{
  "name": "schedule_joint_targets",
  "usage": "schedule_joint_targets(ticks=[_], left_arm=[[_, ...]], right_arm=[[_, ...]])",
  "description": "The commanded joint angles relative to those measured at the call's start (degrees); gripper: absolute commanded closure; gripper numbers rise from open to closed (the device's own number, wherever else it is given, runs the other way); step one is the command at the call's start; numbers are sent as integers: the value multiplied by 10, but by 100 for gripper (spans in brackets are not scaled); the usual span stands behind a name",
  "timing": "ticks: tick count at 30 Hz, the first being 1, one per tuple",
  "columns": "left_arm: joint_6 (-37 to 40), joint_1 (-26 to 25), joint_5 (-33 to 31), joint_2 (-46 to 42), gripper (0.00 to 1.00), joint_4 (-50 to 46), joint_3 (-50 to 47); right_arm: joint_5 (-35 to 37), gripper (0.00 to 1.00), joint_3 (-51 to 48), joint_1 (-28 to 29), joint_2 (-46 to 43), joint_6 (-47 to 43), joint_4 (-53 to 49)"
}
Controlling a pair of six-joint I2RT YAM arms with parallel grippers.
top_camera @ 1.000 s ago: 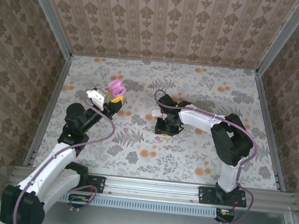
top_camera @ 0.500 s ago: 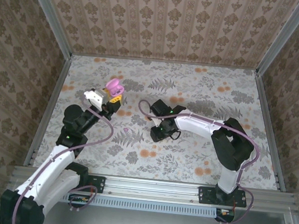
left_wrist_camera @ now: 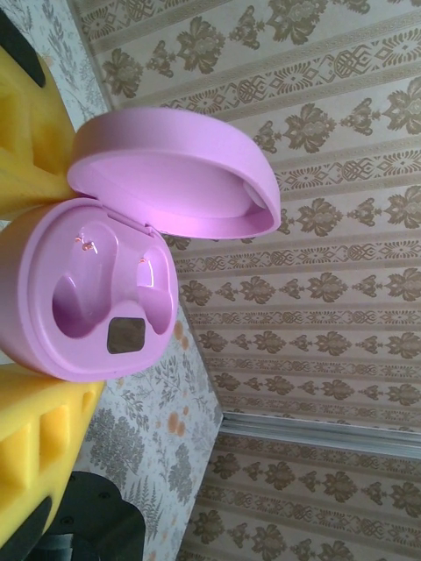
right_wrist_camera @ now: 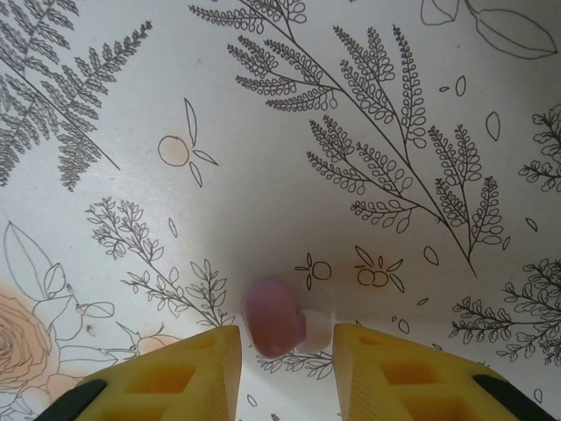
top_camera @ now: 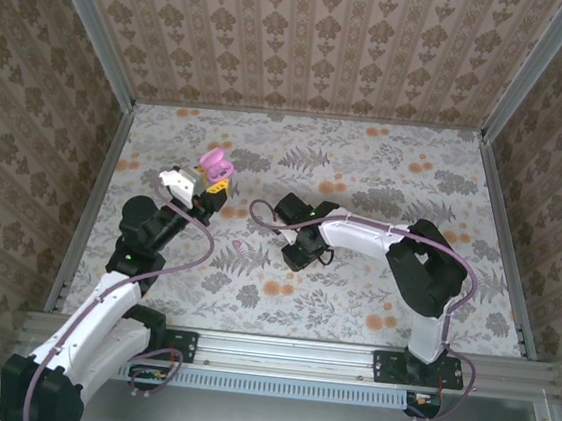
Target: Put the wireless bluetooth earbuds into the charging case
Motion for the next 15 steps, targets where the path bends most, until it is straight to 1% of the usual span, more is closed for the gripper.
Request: schedule_joint_targets(ticks=[1, 8, 15], left_arm=[[2, -4, 3, -1, 59, 13, 18], [2, -4, 3, 2, 59, 14, 19], [2, -3, 3, 3, 59, 16, 20]], right_arm=[[24, 65, 22, 5, 14, -11, -26], [29, 64, 34, 11, 23, -17, -31], [34, 66, 39, 19, 36, -20, -41]])
